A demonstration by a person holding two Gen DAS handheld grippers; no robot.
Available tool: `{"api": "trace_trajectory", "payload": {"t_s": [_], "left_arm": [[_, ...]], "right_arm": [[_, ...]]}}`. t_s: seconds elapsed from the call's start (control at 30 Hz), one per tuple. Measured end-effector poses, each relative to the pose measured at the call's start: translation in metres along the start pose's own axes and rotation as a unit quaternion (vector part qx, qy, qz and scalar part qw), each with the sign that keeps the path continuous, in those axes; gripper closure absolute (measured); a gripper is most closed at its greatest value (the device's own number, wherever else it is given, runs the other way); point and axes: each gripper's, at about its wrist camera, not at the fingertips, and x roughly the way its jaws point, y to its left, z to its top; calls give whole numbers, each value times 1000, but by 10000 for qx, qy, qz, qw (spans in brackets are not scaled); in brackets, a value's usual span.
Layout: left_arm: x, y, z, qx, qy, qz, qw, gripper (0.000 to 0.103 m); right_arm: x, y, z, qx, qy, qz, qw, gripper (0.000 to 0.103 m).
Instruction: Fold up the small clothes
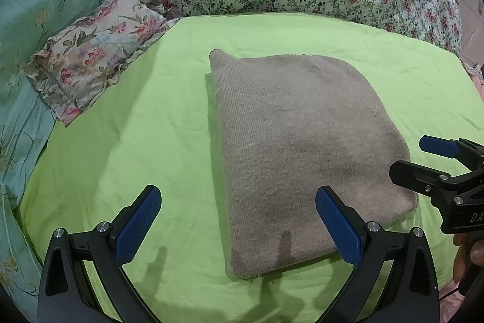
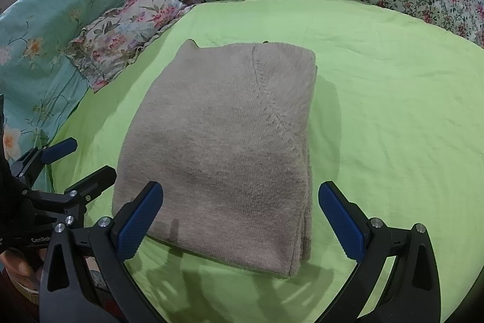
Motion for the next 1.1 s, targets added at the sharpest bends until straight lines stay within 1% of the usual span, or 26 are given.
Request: {"api": "trace_trajectory", "payload": {"t_s": [0.53,1.1], "left_arm": [[-1,1,0,-26,-7,-45,10000,1],[-8,-4,2,17,-74,-155,9999,1]], "right_arm": [[1,1,2,-15,-10,-16,10000,1],[-11,1,7,-54,-89,23,9999,1]]}}
